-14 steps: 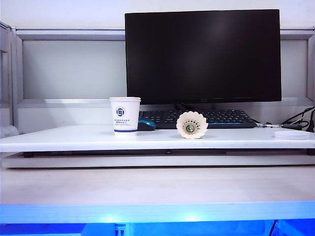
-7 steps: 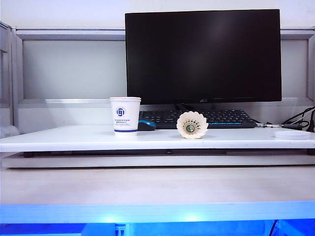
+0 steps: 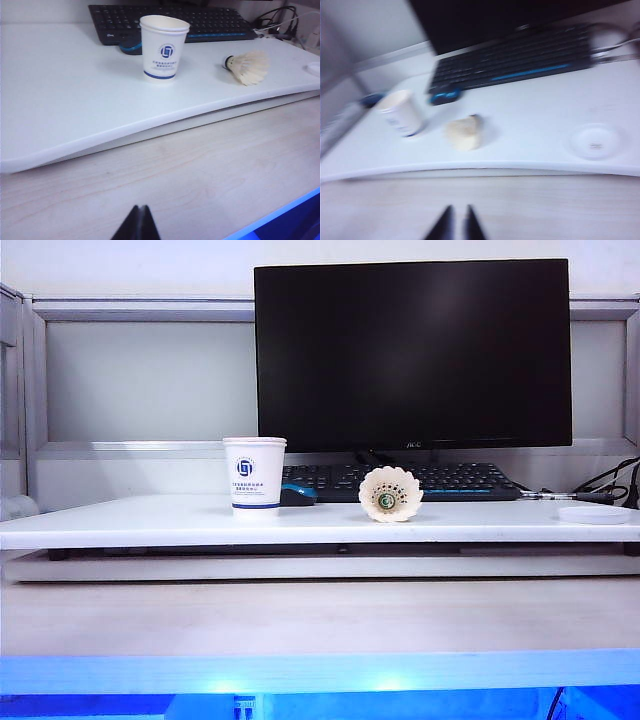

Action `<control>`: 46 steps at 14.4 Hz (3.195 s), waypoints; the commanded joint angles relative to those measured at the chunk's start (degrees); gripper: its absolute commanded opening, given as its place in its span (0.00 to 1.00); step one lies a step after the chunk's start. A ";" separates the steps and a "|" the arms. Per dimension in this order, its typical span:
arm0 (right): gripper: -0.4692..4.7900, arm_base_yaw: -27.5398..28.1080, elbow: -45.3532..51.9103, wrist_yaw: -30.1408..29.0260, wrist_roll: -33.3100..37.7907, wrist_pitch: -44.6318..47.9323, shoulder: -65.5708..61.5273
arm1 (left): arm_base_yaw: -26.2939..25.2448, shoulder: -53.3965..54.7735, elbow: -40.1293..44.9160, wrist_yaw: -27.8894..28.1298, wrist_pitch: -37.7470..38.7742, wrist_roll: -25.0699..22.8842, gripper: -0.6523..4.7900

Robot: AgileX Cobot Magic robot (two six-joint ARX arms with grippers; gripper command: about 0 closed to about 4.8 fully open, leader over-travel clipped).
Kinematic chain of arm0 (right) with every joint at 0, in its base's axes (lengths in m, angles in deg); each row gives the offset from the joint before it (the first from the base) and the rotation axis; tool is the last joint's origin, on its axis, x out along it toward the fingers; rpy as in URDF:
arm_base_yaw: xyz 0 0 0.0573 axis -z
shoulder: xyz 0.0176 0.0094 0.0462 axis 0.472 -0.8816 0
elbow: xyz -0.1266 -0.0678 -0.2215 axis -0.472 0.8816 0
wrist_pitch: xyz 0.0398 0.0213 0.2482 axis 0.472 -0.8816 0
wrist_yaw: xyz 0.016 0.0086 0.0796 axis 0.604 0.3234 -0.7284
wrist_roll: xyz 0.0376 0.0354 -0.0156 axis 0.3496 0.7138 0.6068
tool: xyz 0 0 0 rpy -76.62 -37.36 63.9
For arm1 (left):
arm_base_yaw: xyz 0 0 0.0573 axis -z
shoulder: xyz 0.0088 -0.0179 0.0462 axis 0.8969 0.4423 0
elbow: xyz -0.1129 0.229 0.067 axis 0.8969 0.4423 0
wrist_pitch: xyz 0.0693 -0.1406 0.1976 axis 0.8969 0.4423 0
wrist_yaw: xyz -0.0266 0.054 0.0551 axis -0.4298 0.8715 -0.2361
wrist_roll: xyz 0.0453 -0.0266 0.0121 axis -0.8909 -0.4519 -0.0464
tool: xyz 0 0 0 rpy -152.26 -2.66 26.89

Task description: Pick up the badminton from the table and put it into the white paper cup.

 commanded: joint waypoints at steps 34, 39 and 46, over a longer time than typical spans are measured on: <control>0.08 -8.83 -34.01 1.68 -3.93 38.95 -94.66 | 0.00 0.04 -0.55 -1.90 3.06 0.20 0.11; 0.08 -8.81 -34.01 1.86 -3.93 39.41 -94.64 | 0.00 0.04 -0.55 -1.90 3.04 0.20 0.11; 0.08 -8.81 -37.51 -2.01 -3.98 38.64 -94.51 | 0.00 0.04 -0.55 -1.90 3.04 0.20 0.11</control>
